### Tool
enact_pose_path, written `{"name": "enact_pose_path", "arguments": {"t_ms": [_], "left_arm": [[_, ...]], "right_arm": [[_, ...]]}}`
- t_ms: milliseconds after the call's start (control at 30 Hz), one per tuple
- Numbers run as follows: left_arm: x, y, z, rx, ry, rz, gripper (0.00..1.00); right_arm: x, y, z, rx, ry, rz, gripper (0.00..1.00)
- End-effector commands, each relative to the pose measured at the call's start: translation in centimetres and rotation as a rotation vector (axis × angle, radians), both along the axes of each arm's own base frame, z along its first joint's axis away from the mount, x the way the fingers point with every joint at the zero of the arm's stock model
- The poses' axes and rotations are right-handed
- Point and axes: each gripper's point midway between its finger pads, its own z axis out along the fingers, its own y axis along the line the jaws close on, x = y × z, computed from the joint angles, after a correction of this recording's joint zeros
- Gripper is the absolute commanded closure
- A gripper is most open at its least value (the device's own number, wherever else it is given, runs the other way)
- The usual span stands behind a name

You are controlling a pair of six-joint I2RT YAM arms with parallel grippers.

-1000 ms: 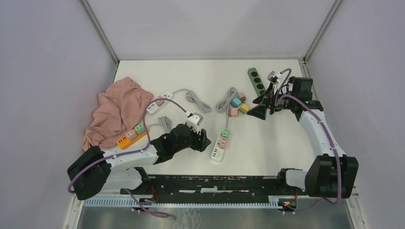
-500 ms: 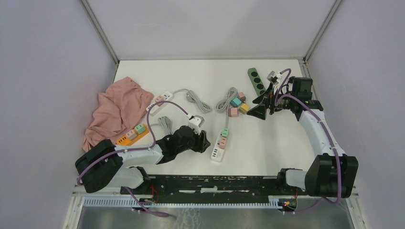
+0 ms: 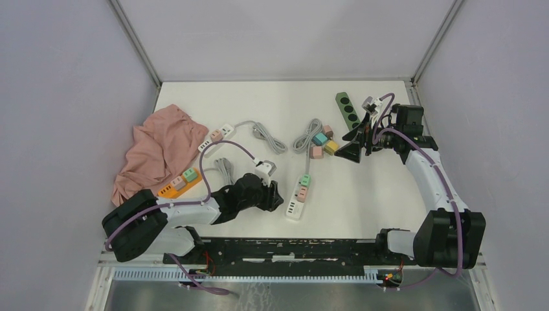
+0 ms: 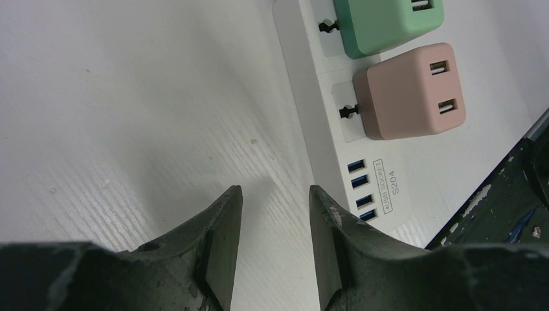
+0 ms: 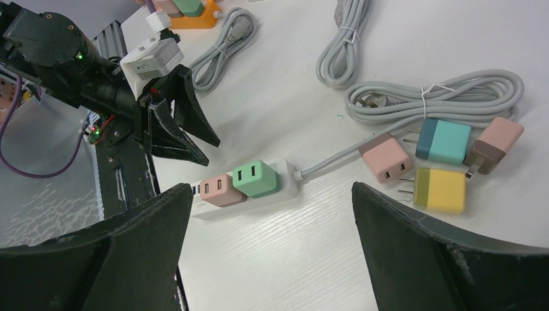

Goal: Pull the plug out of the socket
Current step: Move the socket to the center of the board.

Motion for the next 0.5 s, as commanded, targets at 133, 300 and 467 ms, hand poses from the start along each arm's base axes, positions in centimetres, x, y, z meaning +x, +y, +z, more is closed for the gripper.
{"name": "enact_pose_path", "arguments": {"t_ms": [133,300,467], "left_arm": [[-0.5,-0.1,0.1,0.016,0.014,-0.018,0.53],[-1.1,0.1,-0.3,0.041,0.027,-0.042,0.58],[-1.6,0.0,-0.4,0.04,0.039,-0.062,0.6]], "right_arm": [[0.3,0.2,1.0,0.022,-0.058,0.033,0.01],[0.3,0.1,1.0,0.022,-0.058,0.032,0.01],[0.3,0.2,1.0,0.023,-0.055,0.033,0.01]]}}
